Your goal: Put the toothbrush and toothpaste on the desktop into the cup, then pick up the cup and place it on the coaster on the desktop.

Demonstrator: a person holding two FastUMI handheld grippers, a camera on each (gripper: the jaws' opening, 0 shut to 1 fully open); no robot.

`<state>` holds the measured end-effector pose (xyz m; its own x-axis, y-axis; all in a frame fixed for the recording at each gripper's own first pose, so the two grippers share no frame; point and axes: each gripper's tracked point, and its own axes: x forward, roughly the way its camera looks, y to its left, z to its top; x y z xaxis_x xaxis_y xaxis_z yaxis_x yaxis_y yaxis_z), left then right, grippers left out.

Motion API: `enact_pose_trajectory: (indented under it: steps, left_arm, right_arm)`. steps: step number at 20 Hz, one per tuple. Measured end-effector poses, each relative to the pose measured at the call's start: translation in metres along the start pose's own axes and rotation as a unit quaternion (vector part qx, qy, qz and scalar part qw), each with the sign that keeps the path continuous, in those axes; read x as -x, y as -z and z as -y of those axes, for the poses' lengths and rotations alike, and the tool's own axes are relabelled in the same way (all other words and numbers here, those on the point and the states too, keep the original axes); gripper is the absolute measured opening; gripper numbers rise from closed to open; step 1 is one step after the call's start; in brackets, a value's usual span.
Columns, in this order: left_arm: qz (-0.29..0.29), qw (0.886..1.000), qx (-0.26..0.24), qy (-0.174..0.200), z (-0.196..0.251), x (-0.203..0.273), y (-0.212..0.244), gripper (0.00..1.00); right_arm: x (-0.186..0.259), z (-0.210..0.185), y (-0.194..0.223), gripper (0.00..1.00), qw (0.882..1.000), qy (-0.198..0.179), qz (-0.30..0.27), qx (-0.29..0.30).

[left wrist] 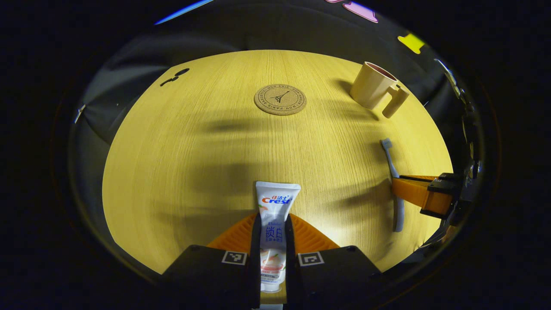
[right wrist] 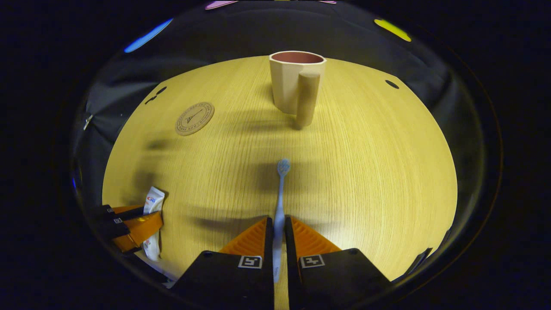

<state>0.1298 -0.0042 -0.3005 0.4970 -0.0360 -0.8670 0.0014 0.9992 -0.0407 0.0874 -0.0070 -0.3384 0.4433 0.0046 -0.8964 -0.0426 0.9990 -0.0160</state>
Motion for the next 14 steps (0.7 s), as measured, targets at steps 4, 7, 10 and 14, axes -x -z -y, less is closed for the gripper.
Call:
enact_pose_trajectory:
  steps: [4, 7, 10, 14]
  left_arm:
    - [-0.002, 1.000, -0.001, 0.000, 0.000, 0.000, 0.000, 0.29]
    - [-0.002, 1.000, 0.000, -0.001, 0.000, -0.001, 0.000, 0.29]
    - [0.004, 1.000, 0.002, 0.001, 0.000, 0.000, -0.001, 0.29]
    - [0.015, 0.999, 0.025, 0.017, 0.002, 0.004, 0.001, 0.24]
  right_arm:
    - [-0.001, -0.006, -0.002, 0.08, 0.999, -0.030, 0.005, 0.027]
    - [-0.001, -0.005, -0.003, 0.05, 0.998, -0.048, 0.006, 0.026]
    - [0.002, 0.000, -0.001, 0.05, 0.998, -0.058, 0.006, 0.007]
    - [0.017, 0.013, -0.011, 0.05, 0.997, -0.065, 0.034, -0.001]
